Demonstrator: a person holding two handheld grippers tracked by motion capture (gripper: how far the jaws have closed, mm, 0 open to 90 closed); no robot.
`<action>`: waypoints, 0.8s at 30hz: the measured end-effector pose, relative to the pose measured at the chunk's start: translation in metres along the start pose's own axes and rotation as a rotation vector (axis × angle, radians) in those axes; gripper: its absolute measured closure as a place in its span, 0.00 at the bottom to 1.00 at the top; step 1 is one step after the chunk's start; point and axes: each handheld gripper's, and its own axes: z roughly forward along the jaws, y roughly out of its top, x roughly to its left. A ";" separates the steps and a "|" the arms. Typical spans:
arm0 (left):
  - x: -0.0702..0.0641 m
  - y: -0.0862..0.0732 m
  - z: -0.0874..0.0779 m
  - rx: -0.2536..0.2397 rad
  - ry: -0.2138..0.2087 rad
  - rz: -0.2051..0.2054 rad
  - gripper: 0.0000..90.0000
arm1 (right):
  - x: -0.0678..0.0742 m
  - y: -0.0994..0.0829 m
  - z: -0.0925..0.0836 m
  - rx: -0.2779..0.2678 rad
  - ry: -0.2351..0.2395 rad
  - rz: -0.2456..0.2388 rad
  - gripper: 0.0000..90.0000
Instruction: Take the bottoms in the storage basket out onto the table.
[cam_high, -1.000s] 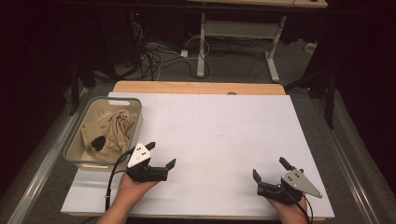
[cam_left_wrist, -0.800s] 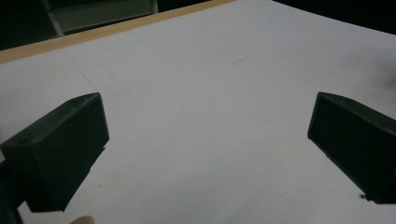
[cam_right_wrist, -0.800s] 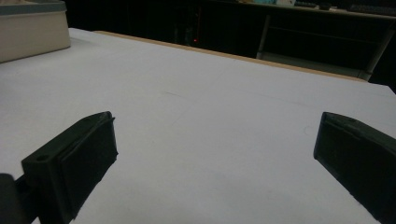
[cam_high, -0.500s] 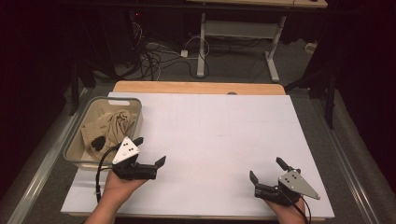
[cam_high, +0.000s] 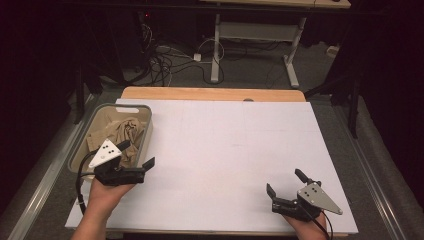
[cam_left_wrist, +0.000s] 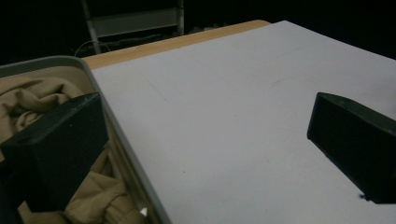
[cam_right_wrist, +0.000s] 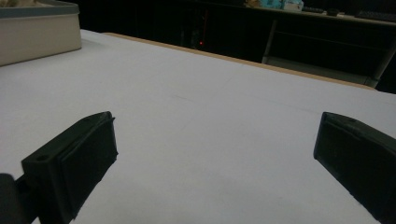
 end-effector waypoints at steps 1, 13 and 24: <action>0.002 0.001 -0.003 -0.007 -0.003 -0.003 0.00 | 0.000 0.000 0.000 0.000 0.000 0.000 0.00; 0.037 0.003 -0.034 -0.042 0.056 -0.056 0.00 | 0.002 0.001 -0.001 -0.003 0.009 -0.005 0.00; 0.072 -0.002 -0.061 -0.067 0.132 -0.126 0.00 | 0.003 0.001 -0.001 -0.004 0.010 -0.008 0.00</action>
